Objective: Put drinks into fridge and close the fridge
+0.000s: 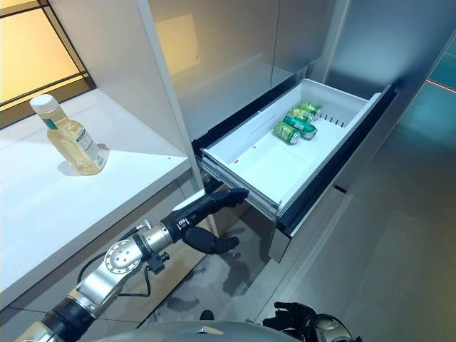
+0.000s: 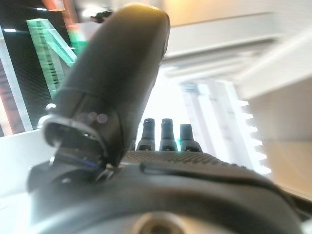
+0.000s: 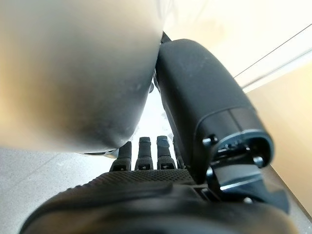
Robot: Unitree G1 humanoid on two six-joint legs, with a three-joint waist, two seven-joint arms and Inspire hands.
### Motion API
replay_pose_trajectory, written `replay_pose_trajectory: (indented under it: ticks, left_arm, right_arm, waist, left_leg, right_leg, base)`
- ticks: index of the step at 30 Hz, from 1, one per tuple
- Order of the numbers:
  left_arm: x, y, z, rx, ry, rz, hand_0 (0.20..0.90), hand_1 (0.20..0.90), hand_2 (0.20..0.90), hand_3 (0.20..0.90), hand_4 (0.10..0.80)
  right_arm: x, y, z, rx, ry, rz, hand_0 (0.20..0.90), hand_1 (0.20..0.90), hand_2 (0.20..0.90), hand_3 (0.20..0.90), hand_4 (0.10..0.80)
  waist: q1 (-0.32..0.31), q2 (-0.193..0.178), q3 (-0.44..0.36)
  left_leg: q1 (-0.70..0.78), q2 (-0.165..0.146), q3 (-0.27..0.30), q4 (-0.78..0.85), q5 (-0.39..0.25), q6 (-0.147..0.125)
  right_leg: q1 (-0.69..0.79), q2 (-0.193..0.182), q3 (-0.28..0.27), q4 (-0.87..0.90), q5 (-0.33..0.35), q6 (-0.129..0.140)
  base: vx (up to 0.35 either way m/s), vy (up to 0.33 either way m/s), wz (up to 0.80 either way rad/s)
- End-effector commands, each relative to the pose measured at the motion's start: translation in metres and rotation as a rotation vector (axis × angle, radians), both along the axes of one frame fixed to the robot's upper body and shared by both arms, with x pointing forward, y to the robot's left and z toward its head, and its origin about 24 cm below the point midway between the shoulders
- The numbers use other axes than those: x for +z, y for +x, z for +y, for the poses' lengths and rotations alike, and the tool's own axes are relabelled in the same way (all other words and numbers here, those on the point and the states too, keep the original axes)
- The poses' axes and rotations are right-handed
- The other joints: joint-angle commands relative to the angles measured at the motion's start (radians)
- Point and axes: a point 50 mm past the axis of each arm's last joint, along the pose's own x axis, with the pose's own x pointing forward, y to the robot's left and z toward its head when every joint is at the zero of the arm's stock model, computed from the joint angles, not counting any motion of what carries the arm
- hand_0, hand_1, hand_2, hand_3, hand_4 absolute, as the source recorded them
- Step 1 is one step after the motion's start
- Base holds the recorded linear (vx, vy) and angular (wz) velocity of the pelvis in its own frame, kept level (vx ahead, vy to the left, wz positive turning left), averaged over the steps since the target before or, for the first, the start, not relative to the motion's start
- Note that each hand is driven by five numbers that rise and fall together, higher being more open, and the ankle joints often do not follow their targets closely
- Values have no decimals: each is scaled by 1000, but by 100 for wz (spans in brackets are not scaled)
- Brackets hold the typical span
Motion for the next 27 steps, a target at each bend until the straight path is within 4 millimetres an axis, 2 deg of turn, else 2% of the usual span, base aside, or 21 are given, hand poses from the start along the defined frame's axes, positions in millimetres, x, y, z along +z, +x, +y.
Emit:
replay_pose_trajectory:
  ticks: [1, 6, 13, 22, 27]
  left_arm:
    - [68, 12, -3, -55, -277, -230, 900, 900, 900, 900, 800]
    - [95, 13, 9, -12, -413, -314, 900, 900, 900, 900, 800]
    - [128, 13, 40, 169, -522, -500, 900, 900, 900, 900, 800]
    - [150, 3, 69, 308, -663, -682, 900, 900, 900, 900, 800]
    - [160, -2, 83, 462, -670, -809, 900, 900, 900, 900, 800]
  right_arm:
    - [-1, -15, -8, -7, -24, 34, 900, 900, 900, 900, 800]
    - [-2, -18, -7, -23, -16, 37, 900, 900, 900, 900, 800]
    - [-4, -26, -5, -53, -2, 42, 900, 900, 900, 900, 800]
    - [-6, -32, -1, -63, 13, 55, 900, 900, 900, 900, 800]
    - [-7, -36, 1, -57, 16, 63, 900, 900, 900, 900, 800]
  waist:
    - [19, 18, -10]
    - [27, 11, -13]
    - [47, 1, -19]
    - [51, -11, -30]
    - [48, -14, -39]
  left_leg:
    - [36, -63, 8, 7, -161, 54]
    - [34, -64, -1, 7, -161, 54]
    - [31, -66, -18, 7, -161, 51]
    - [36, -67, -28, 7, -165, 48]
    - [39, -66, -33, 7, -168, 46]
  right_leg:
    - [-71, 22, -7, 21, 10, 40]
    - [-69, 22, -6, 18, 12, 36]
    - [-65, 24, -5, 15, 11, 28]
    - [-59, 27, 4, 14, 5, 22]
    - [-55, 29, 7, 12, 1, 19]
  base:
    - [0, 0, 0]
    - [0, 0, 0]
    - [5, -13, 5]
    - [4, -3, 0]
    - [13, -3, 0]
